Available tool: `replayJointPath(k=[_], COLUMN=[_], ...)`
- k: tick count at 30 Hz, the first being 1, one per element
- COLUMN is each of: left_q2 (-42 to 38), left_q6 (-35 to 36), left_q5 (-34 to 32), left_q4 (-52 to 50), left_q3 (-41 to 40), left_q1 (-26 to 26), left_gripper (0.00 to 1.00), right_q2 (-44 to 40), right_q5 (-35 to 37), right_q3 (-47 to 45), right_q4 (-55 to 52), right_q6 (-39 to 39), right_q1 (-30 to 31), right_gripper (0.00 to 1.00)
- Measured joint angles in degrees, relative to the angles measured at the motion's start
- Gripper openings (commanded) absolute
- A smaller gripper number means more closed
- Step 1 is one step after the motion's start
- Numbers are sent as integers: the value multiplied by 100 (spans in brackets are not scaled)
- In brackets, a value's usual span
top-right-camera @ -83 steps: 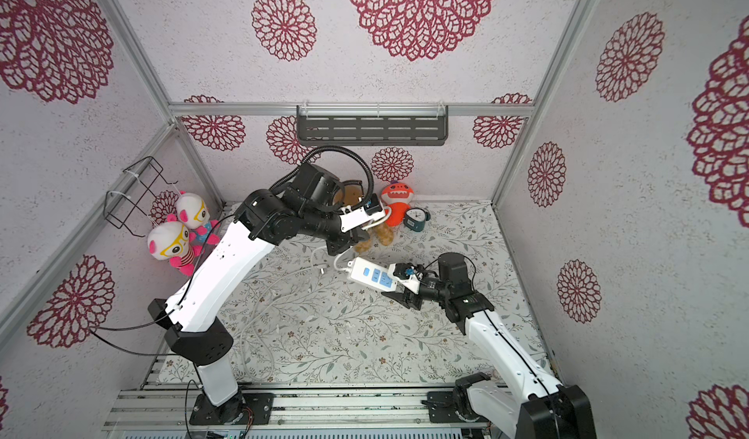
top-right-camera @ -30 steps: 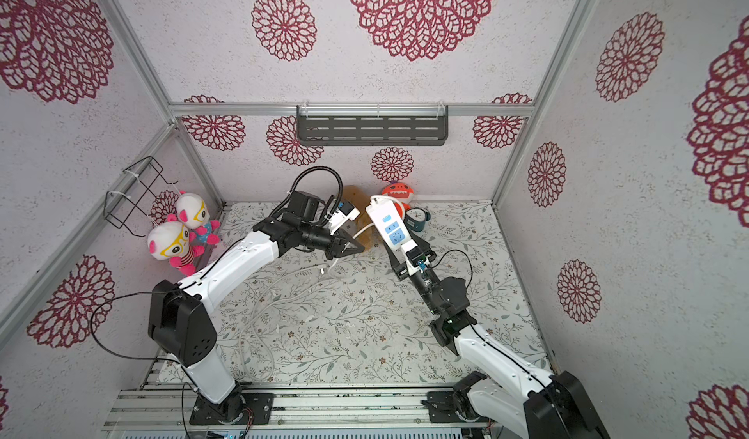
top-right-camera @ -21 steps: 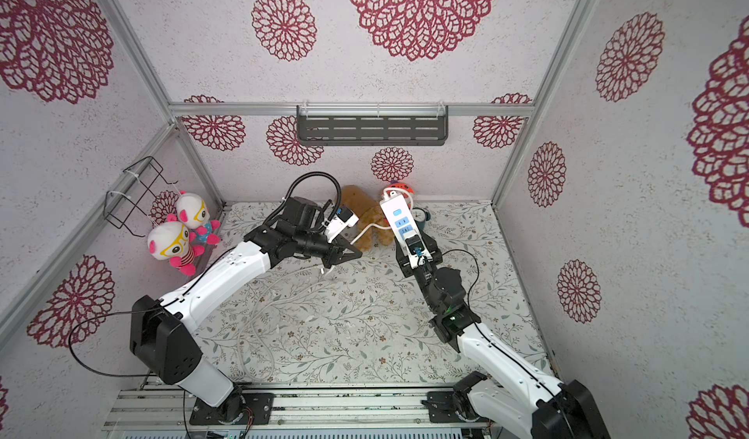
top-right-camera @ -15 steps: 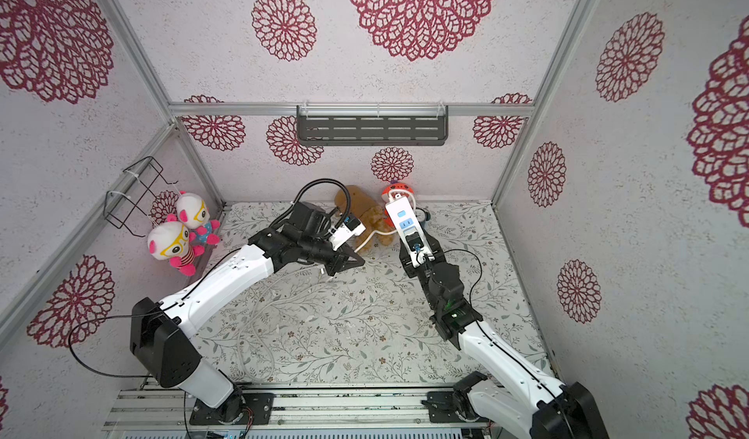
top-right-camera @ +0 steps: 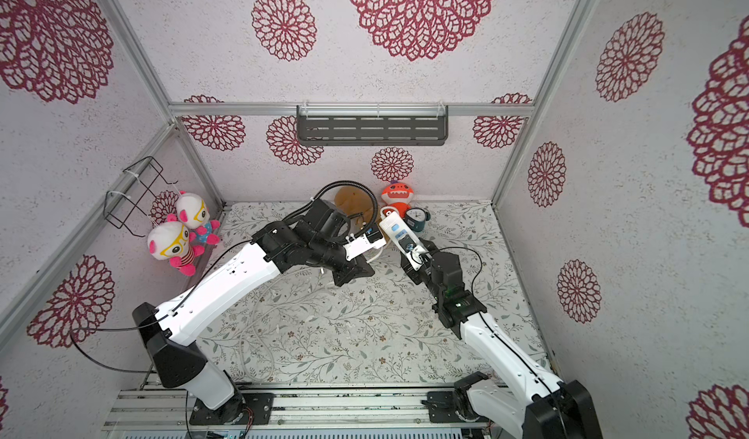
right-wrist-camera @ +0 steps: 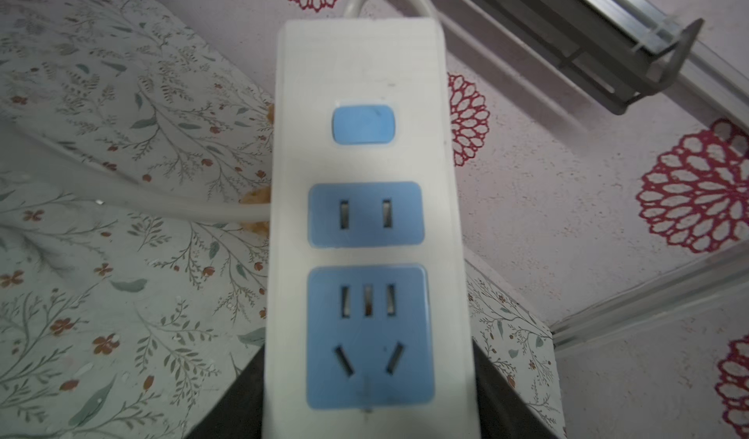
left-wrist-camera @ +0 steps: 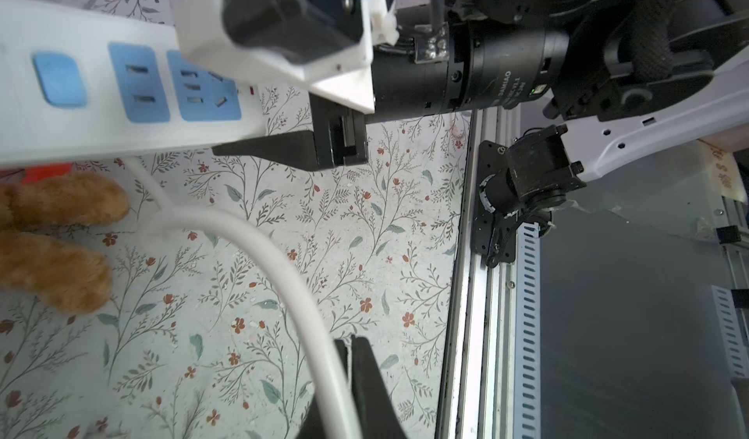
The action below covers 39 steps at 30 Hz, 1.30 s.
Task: Wrap the cord around the power strip
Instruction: Wrap the power cord around the power strip.
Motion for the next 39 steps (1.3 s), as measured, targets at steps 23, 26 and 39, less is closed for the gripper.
replayJointPath(k=[23, 26, 39], left_q2=[1515, 1674, 1910], left_q6=[1110, 1110, 1051], left_q5=[-503, -221, 874], left_q4=[-1880, -1847, -1644], left_q3=[2662, 2686, 2452], left_q1=[466, 614, 1093], left_gripper=[0, 0, 2], right_q2=[-439, -516, -1281], right_q5=[-4135, -4325, -4572], right_q3=[-785, -833, -1443], right_q4=[-437, -210, 1143], right_q6=[-796, -597, 481], right_q1=[-13, 2, 17], right_gripper=[34, 34, 34])
